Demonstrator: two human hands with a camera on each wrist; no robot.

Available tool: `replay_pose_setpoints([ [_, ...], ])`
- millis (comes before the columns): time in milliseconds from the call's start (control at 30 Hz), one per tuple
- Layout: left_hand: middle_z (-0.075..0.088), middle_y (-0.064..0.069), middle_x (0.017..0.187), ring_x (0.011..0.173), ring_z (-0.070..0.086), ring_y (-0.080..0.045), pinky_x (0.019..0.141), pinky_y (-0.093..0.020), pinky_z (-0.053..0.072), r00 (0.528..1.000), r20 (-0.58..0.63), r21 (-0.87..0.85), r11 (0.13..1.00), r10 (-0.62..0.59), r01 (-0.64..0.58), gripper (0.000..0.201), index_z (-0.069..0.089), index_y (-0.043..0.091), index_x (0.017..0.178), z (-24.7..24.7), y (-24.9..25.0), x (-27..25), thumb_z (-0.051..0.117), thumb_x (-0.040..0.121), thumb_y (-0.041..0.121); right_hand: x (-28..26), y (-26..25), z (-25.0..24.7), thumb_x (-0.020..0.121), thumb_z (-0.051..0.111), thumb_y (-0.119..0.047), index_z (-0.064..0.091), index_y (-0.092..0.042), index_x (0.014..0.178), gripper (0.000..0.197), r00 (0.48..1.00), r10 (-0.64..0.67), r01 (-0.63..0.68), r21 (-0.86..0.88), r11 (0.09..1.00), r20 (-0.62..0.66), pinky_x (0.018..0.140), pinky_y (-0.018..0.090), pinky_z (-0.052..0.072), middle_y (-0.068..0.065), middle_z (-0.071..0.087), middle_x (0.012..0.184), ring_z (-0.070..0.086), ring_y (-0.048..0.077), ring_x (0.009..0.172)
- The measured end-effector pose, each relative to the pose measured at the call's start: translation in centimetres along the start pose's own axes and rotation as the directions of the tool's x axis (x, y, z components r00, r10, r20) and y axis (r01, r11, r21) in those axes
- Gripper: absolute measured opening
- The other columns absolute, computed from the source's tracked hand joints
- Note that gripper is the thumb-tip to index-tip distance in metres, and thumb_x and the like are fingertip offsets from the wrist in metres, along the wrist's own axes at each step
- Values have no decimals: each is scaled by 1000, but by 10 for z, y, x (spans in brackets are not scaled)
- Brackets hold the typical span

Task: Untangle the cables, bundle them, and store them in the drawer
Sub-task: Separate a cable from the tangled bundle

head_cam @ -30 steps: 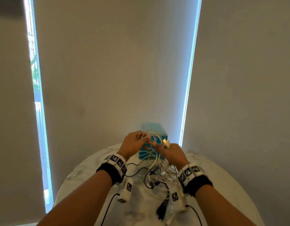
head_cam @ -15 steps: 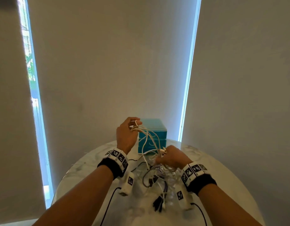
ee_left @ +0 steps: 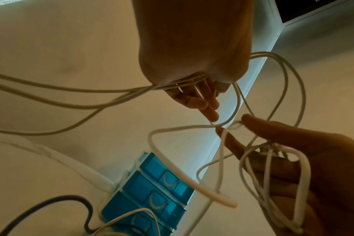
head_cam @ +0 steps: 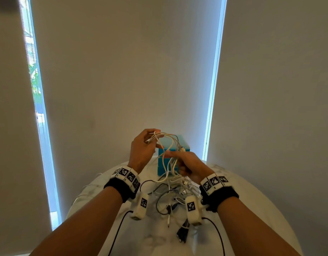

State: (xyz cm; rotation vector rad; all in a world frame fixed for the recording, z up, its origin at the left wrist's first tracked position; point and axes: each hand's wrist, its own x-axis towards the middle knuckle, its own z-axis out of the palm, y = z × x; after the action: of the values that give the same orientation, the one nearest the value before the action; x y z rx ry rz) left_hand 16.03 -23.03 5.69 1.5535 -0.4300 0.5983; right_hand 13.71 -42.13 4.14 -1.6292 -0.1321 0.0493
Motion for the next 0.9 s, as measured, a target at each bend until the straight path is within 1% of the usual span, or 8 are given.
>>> replay_pose_setpoints([
  [133, 80, 10, 111, 82, 80, -16, 61, -21, 56, 1000, 2, -39, 999, 9, -9, 21, 71, 26, 122, 0, 7, 2, 63, 105, 15, -4, -31, 5, 92, 78, -54, 79, -13, 94, 41, 992, -74, 41, -283, 958, -106, 49, 22, 42, 0, 57, 67, 49, 12, 52],
  [233, 77, 12, 118, 85, 79, -16, 62, -20, 56, 999, 24, -35, 999, 28, -27, 25, 67, 30, 127, 0, 9, 3, 64, 105, 18, 2, -44, 10, 97, 74, -43, 76, -24, 78, 27, 949, -233, 124, -428, 895, -212, 73, 38, 61, 1, 72, 84, 70, 23, 80],
  [333, 71, 12, 126, 88, 79, -15, 64, -25, 61, 996, 77, -21, 999, -38, 39, 40, 52, 31, 142, -2, 4, 4, 67, 104, 33, 3, -59, 10, 105, 60, -47, 80, -28, 83, 36, 883, -351, 245, -333, 910, -310, 89, 47, 61, -1, 75, 100, 71, 25, 96],
  [433, 73, 0, 125, 82, 79, -22, 59, -30, 60, 946, 265, 17, 982, -184, 186, 49, 48, 23, 147, -3, -4, 6, 67, 104, 37, 1, -70, 15, 103, 56, -37, 80, -33, 89, 28, 860, -417, 328, -307, 893, -294, 98, 55, 60, -6, 77, 110, 70, 24, 107],
  [533, 77, -2, 119, 78, 78, -22, 58, -28, 59, 868, 443, 113, 975, -223, 192, 39, 57, 24, 141, 0, -6, 4, 67, 105, 35, -2, -75, 18, 107, 53, -28, 79, -34, 98, 28, 857, -452, 380, -287, 879, -249, 98, 49, 59, -6, 77, 112, 70, 24, 110],
  [700, 80, -3, 114, 76, 75, -21, 61, -27, 58, 804, 535, 102, 965, -259, 242, 37, 49, 37, 138, 4, -6, -2, 66, 105, 31, -7, -74, 12, 108, 53, -18, 79, -23, 109, 27, 878, -435, 399, -193, 896, -200, 72, 28, 59, -6, 78, 110, 74, 24, 103],
  [833, 80, -8, 116, 79, 74, -22, 63, -28, 56, 801, 533, 30, 953, -272, 303, 34, 61, 13, 134, -3, -8, 0, 69, 101, 15, -7, -64, 1, 107, 54, -28, 80, -35, 106, 27, 858, -426, 353, -272, 895, -289, 88, 45, 63, -6, 77, 110, 71, 20, 103],
  [900, 80, -9, 110, 78, 70, -22, 63, -28, 53, 795, 537, 28, 948, -281, 316, 26, 69, 7, 124, -10, -8, 0, 71, 100, 16, -8, -57, -6, 106, 55, -29, 80, -34, 106, 25, 857, -396, 312, -281, 908, -330, 86, 43, 59, -6, 76, 108, 67, 17, 99],
])
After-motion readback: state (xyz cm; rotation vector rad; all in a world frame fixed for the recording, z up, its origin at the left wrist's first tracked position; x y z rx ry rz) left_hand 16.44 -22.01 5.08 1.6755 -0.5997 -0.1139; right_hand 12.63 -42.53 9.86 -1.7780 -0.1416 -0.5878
